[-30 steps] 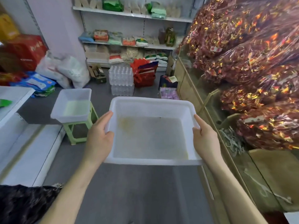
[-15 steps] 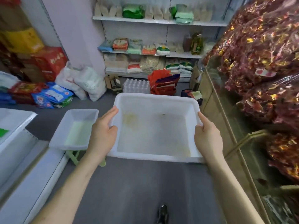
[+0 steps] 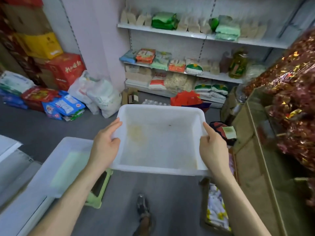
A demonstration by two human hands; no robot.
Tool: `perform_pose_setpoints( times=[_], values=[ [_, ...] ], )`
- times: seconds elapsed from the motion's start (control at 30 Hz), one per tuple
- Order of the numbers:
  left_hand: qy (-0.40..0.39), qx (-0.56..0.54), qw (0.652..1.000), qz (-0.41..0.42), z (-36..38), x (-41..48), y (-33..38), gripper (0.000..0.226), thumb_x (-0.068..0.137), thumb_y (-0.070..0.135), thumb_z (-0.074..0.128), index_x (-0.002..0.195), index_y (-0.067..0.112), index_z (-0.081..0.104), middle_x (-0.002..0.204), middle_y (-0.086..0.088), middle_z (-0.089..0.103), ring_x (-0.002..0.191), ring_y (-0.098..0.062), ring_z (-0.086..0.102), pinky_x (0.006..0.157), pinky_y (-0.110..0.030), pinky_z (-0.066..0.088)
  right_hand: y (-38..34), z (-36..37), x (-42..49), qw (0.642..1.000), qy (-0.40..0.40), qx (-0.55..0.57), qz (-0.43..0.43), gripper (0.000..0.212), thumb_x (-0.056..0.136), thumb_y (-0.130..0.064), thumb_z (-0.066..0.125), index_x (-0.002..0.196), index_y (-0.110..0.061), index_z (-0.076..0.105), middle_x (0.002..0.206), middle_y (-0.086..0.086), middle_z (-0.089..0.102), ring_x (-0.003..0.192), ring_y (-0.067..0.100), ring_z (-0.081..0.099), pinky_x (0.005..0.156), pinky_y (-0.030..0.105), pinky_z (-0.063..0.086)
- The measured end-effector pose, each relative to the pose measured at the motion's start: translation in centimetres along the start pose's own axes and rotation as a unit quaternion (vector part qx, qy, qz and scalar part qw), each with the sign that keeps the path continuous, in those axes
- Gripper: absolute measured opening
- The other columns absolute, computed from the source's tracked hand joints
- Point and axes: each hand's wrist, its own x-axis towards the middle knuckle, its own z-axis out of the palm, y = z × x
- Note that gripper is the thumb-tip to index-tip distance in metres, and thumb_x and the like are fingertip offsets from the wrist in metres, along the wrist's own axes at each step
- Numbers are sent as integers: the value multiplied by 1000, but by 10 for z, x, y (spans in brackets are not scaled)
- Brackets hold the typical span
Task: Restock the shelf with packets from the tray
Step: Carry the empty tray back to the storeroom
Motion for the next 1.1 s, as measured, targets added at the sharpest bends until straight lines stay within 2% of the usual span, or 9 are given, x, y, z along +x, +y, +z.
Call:
perform_pose_setpoints(
  times=[0.17,0.3,0.37,0.53,0.6,0.7,0.8,0.93,1.1],
  values=[
    [-15,-6,1000,6,49,145,-24,70,86,-14,49,143,24,61,152,21,49,141,1,43,118,-25,32,-20,51,130,1000,-2,-25,11,63,99,-14,39,159,-34,36,103,3,65,73,23,61,57,37,49],
    [-28,-8,999,15,80,256,-28,68,86,-17,48,142,19,62,155,16,49,143,3,41,108,0,25,-44,81,233,998,4,-69,-3,60,102,-16,39,160,-31,35,114,5,62,80,24,59,66,41,53],
    [-36,2,999,20,95,308,-31,67,85,-17,48,141,16,63,155,14,49,142,3,41,106,3,23,-51,95,284,996,1,-90,-6,59,102,-17,39,160,-29,35,117,7,62,87,28,58,66,41,48],
    [-49,44,997,35,141,430,-46,64,85,-15,51,140,16,64,156,13,47,144,-10,41,116,-18,28,-59,131,397,996,-22,-90,3,56,104,-20,39,160,-28,34,137,9,60,115,34,60,80,44,46],
    [-49,54,997,37,162,473,-54,62,86,-14,53,139,16,64,158,11,45,144,-12,40,117,-16,27,-58,152,441,997,-28,-64,18,55,105,-25,38,159,-29,33,143,7,60,122,35,60,93,47,50],
    [-55,76,995,36,194,535,-68,62,87,-14,52,140,15,63,161,7,39,142,-12,37,103,5,16,-50,186,510,997,-43,-33,53,54,103,-29,39,157,-28,32,131,8,66,111,37,64,90,51,53],
    [-75,90,993,3,222,592,-84,63,87,-14,50,142,14,62,163,3,37,146,-17,36,107,-1,17,-47,216,571,994,-77,-28,66,48,102,-26,41,149,-28,42,115,3,68,102,34,66,84,49,55],
    [-102,101,989,-19,260,661,-107,63,85,-18,49,141,9,62,162,-1,38,145,-11,35,104,4,17,-37,252,640,990,-113,-23,82,46,99,-25,44,145,-29,46,116,4,69,101,35,65,83,49,55],
    [-179,143,971,-62,300,735,-148,63,83,-18,53,141,7,61,160,-10,39,145,-28,41,113,-20,26,-25,306,706,978,-162,-43,124,50,98,-23,48,147,-28,43,127,9,67,110,39,64,89,50,53]
  ],
)
